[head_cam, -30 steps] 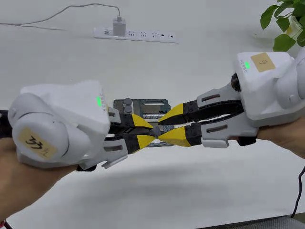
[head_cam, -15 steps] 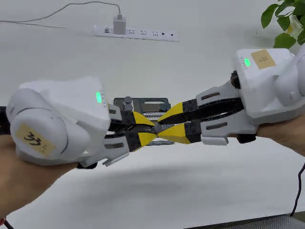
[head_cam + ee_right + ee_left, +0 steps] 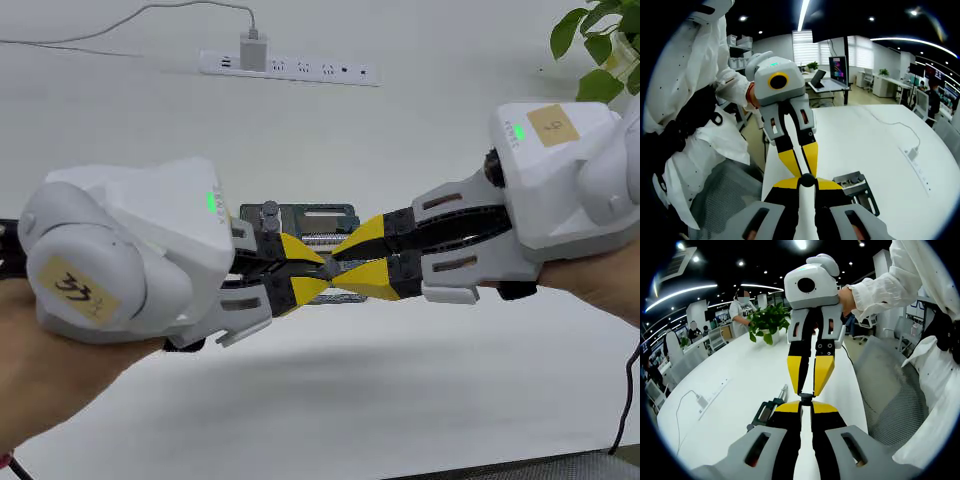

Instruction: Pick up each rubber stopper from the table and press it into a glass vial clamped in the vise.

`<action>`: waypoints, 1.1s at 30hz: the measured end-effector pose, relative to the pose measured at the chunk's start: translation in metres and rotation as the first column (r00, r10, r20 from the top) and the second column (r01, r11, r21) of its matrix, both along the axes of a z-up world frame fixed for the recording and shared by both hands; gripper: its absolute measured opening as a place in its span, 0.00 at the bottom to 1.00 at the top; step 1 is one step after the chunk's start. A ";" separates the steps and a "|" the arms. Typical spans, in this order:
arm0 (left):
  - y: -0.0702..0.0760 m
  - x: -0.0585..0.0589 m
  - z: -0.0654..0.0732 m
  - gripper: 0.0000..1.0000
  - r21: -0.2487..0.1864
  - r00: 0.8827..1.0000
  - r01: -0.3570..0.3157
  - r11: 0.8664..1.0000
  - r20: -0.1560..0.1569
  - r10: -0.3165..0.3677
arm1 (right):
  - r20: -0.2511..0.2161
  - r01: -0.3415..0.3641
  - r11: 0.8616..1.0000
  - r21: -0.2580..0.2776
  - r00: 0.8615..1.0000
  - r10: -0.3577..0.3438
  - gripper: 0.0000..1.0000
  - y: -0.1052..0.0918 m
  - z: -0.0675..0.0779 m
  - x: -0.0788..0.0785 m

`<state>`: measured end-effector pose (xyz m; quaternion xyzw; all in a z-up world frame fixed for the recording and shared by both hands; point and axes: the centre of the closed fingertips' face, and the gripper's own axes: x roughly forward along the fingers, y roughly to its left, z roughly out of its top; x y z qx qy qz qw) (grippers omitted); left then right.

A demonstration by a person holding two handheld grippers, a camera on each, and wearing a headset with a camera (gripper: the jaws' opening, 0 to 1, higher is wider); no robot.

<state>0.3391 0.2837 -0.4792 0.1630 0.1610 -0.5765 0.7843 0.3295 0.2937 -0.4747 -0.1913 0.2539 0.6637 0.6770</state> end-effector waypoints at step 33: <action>0.040 0.013 -0.017 0.31 -0.022 0.990 -0.136 0.991 -0.045 0.134 | -0.008 0.042 0.998 -0.043 0.999 -0.043 0.06 0.009 0.001 0.020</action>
